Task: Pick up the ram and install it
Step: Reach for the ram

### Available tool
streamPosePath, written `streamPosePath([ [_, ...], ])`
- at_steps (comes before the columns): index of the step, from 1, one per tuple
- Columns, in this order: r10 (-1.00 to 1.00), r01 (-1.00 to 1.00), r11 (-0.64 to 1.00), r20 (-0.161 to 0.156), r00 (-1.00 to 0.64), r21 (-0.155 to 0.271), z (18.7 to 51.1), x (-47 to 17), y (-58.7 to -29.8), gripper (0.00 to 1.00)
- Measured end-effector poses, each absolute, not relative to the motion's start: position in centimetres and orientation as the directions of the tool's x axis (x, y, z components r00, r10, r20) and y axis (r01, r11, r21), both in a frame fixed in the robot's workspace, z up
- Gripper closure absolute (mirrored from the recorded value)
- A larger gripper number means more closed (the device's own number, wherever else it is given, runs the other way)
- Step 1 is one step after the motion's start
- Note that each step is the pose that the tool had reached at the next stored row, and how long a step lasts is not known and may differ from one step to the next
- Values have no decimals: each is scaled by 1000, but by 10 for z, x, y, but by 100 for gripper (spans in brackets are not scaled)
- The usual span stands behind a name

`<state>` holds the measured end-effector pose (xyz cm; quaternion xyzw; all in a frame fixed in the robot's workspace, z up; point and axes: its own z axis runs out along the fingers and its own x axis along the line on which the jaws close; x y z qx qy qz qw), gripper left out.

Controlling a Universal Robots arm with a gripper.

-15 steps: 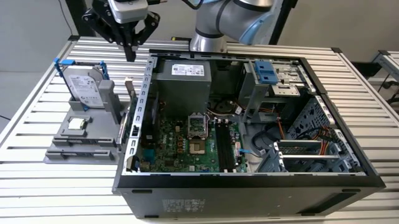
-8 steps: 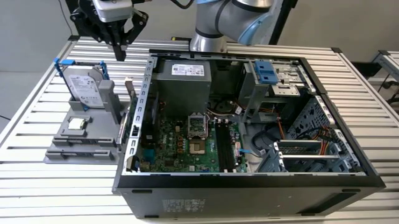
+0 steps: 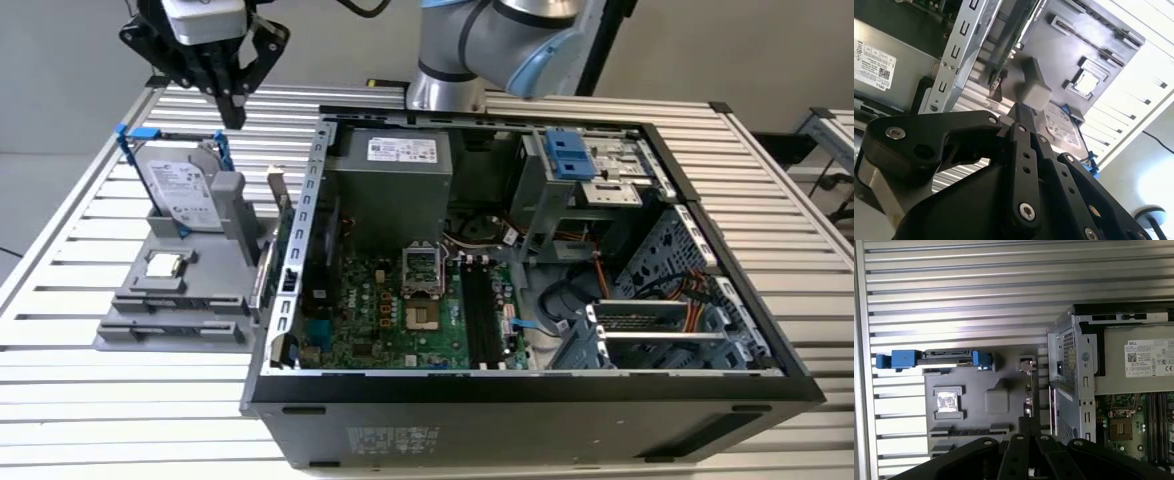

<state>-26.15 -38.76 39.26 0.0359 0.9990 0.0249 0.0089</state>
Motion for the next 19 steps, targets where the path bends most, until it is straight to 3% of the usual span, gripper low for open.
streamPosePath([
  [19,56,55,997,-16,-998,50,393,-311,-382,100],
])
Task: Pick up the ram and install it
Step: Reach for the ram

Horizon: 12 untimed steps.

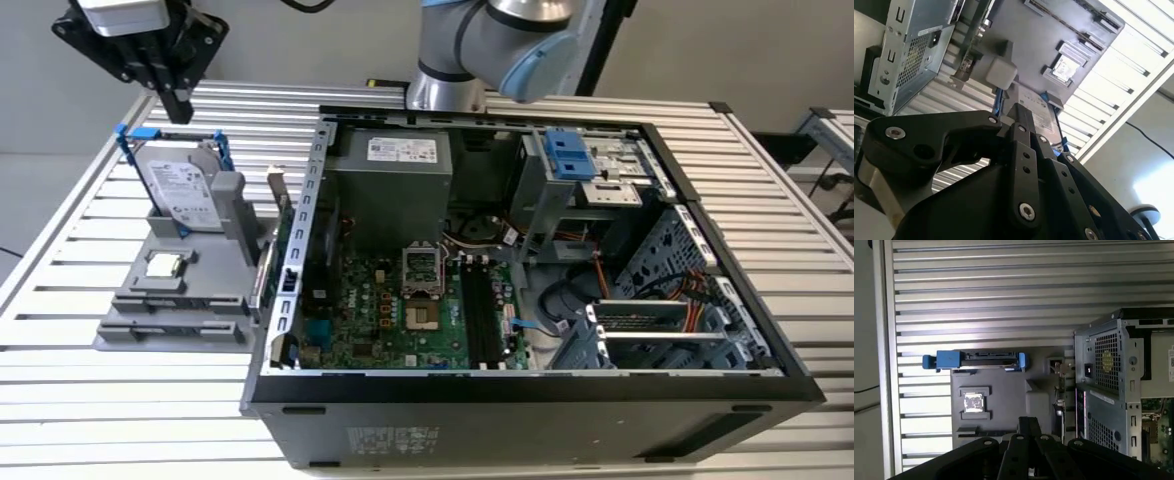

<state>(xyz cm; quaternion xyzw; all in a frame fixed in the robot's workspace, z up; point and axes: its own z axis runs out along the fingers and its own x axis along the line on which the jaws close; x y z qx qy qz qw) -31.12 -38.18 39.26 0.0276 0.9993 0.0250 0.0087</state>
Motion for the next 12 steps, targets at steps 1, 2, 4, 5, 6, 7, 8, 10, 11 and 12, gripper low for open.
streamPosePath([
  [1,55,54,997,-16,-998,50,393,-314,-381,100],
  [2,54,53,997,-16,-998,50,393,-316,-381,100],
  [4,52,51,997,-16,-999,50,393,-322,-380,100],
  [5,51,51,997,-16,-999,50,393,-324,-380,100],
  [6,51,50,997,-16,-999,50,393,-327,-379,100],
  [7,50,49,998,-16,-999,50,393,-329,-379,100],
  [8,49,48,998,-16,-999,50,393,-331,-378,100],
  [10,47,46,998,-16,-999,50,393,-335,-377,100],
  [11,45,44,998,-16,-999,50,393,-337,-376,100],
  [12,44,43,998,-16,-999,50,393,-338,-376,100],
])
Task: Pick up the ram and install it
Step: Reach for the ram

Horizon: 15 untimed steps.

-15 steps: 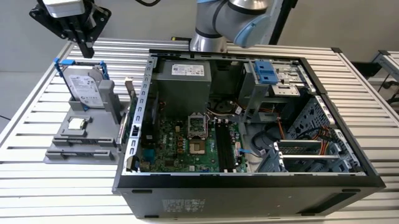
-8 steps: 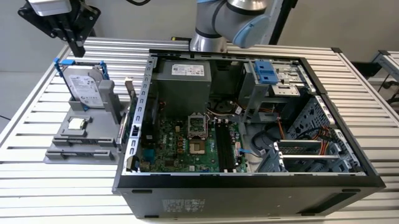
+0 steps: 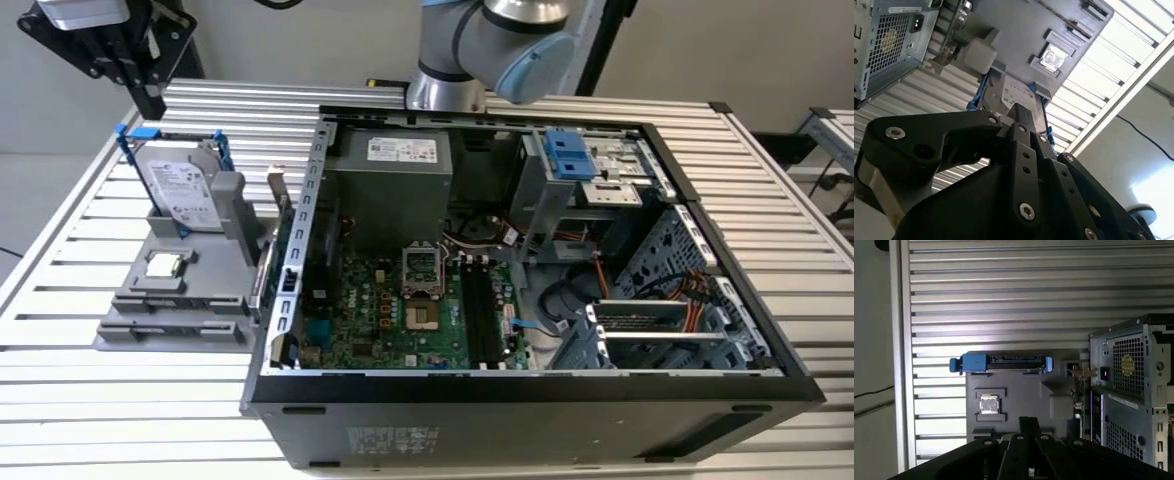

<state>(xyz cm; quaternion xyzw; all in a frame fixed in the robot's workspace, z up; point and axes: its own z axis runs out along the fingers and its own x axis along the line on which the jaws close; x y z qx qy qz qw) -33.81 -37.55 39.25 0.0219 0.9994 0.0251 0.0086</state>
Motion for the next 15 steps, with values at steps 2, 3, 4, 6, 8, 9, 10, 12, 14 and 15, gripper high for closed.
streamPosePath([
  [2,43,42,998,-16,-999,50,393,-339,-375,100],
  [3,43,42,998,-16,-999,50,393,-339,-375,100],
  [4,43,42,998,-16,-999,51,393,-339,-376,100],
  [6,43,42,998,-16,-999,51,392,-342,-385,100],
  [8,43,42,998,-16,-999,50,392,-345,-392,100],
  [9,43,42,998,-16,-999,51,392,-347,-396,100],
  [10,43,42,998,-16,-999,51,392,-348,-400,100],
  [12,43,42,998,-16,-999,51,391,-349,-410,100],
  [14,43,42,998,-15,-999,51,391,-349,-419,100],
  [15,43,42,998,-14,-999,50,391,-349,-423,100],
])
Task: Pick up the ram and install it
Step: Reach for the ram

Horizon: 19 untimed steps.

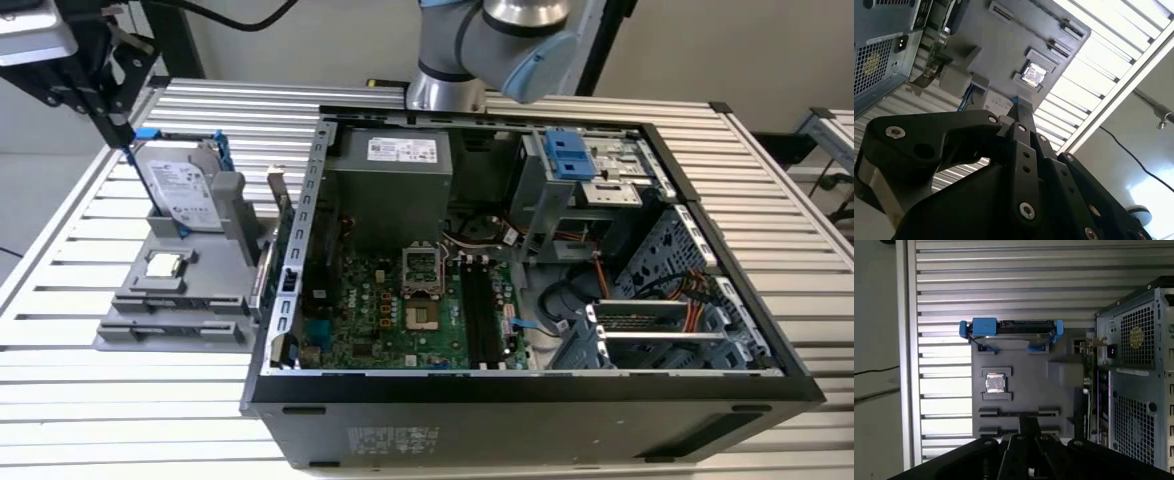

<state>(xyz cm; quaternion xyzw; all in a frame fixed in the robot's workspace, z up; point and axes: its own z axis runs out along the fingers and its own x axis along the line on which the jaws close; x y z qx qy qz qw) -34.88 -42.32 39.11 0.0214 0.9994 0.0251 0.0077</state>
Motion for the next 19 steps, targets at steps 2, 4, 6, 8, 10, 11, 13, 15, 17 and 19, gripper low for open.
streamPosePath([
  [2,43,43,998,-13,-999,50,391,-349,-432,100],
  [4,43,42,998,-12,-999,50,391,-349,-441,100],
  [6,43,43,998,-11,-999,50,390,-349,-450,100],
  [8,43,43,998,-11,-999,50,390,-349,-459,100],
  [10,43,43,998,-10,-999,50,390,-349,-469,100],
  [11,43,43,998,-9,-999,50,390,-349,-473,100],
  [13,43,43,998,-9,-999,50,390,-349,-482,100],
  [15,43,43,998,-8,-999,50,390,-349,-489,100],
  [17,43,43,998,-7,-999,50,390,-349,-490,100],
  [19,43,43,998,-4,-999,50,390,-349,-491,100],
])
